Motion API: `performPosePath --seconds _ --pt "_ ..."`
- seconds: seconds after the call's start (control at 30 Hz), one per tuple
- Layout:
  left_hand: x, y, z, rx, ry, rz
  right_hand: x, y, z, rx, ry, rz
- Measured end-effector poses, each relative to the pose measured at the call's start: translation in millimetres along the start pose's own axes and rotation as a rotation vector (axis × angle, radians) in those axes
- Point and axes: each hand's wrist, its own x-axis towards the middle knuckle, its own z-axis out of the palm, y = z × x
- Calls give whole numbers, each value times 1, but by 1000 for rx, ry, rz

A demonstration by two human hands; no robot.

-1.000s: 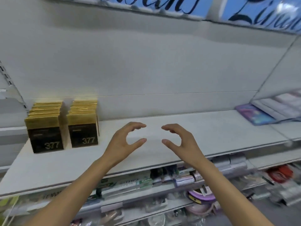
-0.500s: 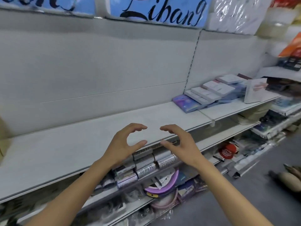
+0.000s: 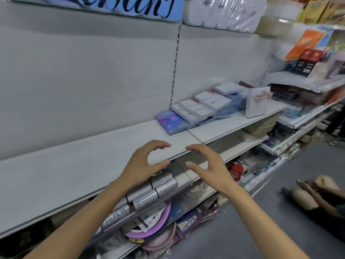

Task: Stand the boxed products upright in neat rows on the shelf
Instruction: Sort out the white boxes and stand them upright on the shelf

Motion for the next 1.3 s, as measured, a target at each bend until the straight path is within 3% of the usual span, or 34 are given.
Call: performPosePath --seconds 0.43,0.67,0.87,1.03,1.13,1.3 --pt "190 -44 83 -38 -97 54 99 117 -94 -119 98 98" --pt "266 -68 122 59 80 -20 141 184 -141 -132 149 155" --pt "303 -100 145 216 304 -339 209 248 -169 -85 223 163" --pt "324 -86 166 329 176 -664 272 281 -186 -39 161 199" --pt "336 -75 176 344 188 -743 302 291 -192 -19 103 209" --pt "348 -70 185 121 383 -782 320 302 -193 -113 5 186"
